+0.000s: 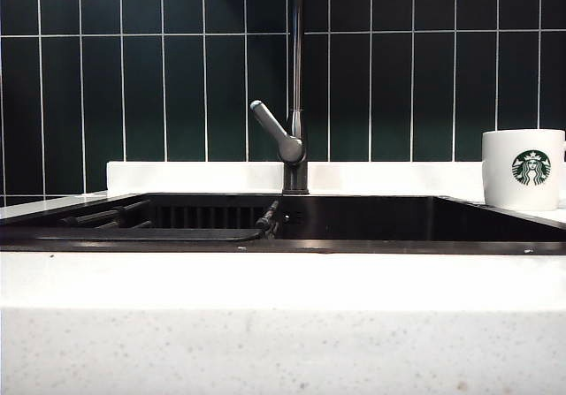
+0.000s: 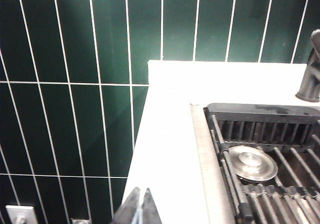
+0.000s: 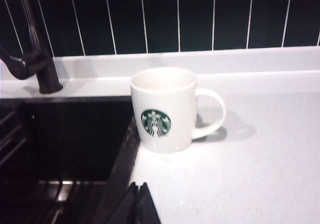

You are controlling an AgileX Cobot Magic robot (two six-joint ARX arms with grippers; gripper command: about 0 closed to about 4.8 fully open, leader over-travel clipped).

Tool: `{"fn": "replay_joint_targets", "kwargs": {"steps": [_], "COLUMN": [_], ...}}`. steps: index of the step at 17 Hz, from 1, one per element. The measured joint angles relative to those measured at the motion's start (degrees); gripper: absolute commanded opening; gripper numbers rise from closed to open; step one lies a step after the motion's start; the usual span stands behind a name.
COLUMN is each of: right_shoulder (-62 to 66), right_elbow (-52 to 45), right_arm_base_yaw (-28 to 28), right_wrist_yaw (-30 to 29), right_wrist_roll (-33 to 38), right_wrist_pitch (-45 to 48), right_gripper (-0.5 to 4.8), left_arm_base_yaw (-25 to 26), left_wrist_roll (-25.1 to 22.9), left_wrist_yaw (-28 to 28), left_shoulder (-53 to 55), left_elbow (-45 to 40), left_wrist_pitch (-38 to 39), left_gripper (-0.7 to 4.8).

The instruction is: Pick up the mug next to the sink, go to the faucet to get some water, pour the water into the sink, and finally put the mug back to its place.

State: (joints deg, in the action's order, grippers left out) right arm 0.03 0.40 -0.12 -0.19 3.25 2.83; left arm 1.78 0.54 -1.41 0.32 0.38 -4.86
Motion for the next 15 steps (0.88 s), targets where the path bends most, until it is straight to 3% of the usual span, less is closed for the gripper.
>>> {"fn": "replay_joint_targets", "kwargs": {"steps": [3,5,7,10,15], "right_shoulder": [0.0,0.0,1.6,6.9,18.0], "right_elbow": [0.6,4.5,11.4,18.7,26.7], "right_arm_base_yaw": [0.0,0.0,0.0,0.0,0.0], "right_wrist_yaw": [0.9,1.7,3.2,3.2,3.8], "right_wrist_roll": [6.0,8.2,8.3,5.2,-2.6], "right_wrist_pitch": [0.6,-1.2,-6.0,-10.3,-13.5], "right_gripper": [-0.01,-0.01,-0.01,-0.01,-0.01], "left_arm_base_yaw": [0.0,0.0,0.0,0.0,0.0], "left_wrist_roll": [1.4,2.0,5.6,5.3,4.2], "left_wrist_yaw": [-1.6,-4.3,-7.0,-9.0,-11.2], "left_shoulder": [0.0,0.0,0.1,1.0,12.1], "left_elbow": [0.2,1.0,3.5,8.1,16.7], "left_wrist_pitch": [0.4,1.5,3.4,3.5,3.9], "left_gripper": [-0.06,-0.06,-0.06,-0.06,-0.06]}}
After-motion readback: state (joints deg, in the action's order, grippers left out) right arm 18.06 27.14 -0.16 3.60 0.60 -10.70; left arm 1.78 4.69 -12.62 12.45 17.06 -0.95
